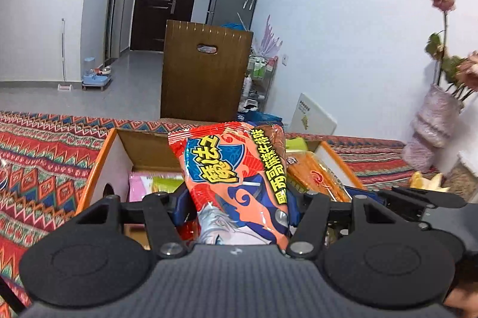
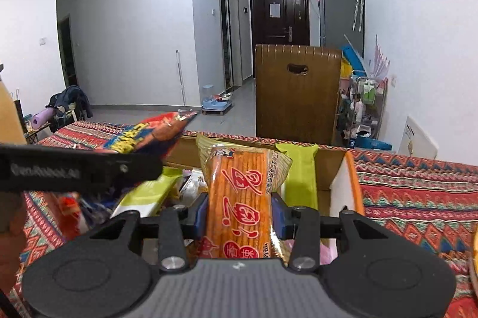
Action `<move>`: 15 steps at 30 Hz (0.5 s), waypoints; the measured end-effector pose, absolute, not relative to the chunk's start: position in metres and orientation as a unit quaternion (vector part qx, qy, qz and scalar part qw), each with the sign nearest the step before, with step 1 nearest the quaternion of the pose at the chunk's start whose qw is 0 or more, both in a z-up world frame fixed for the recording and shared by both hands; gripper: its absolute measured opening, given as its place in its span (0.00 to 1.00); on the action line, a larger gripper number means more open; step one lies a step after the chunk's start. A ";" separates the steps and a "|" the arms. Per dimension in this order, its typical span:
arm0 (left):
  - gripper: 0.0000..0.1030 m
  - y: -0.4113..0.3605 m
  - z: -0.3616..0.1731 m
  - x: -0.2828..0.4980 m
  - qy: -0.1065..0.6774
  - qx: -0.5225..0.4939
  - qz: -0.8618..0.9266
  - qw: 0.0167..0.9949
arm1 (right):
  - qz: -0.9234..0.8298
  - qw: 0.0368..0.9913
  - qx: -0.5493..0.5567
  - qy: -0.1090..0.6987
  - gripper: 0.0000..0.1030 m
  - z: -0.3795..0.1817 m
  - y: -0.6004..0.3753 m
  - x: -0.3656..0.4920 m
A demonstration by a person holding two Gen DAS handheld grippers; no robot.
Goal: Organize snacks
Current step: 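Lift both held packets and carry them over the cardboard box, then lower both packets into the box and open both tools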
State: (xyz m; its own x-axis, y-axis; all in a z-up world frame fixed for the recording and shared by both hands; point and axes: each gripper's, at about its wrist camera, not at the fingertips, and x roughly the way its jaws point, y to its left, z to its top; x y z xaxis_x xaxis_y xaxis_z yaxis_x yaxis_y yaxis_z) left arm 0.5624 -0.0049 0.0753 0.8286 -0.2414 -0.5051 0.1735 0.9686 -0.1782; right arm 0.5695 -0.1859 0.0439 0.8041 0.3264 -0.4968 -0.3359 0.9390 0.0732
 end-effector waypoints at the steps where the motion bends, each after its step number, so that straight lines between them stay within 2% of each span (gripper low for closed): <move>1: 0.58 -0.005 0.070 0.570 0.274 -0.063 -0.111 0.953 | 0.174 0.949 -0.005 0.263 0.40 0.040 -0.185 0.577; 8: 0.59 -0.007 0.041 0.601 0.318 -0.065 -0.100 0.941 | 0.170 0.943 -0.011 0.287 0.41 0.019 -0.182 0.602; 11: 0.62 -0.009 0.038 0.600 0.320 -0.054 -0.101 0.940 | 0.167 0.941 -0.028 0.293 0.48 0.014 -0.176 0.602; 13: 0.69 -0.010 0.037 0.599 0.324 -0.050 -0.110 0.938 | 0.175 0.936 -0.034 0.303 0.55 0.010 -0.173 0.602; 15: 0.72 -0.013 0.036 0.597 0.324 -0.044 -0.118 0.938 | 0.177 0.934 -0.031 0.310 0.57 0.008 -0.170 0.603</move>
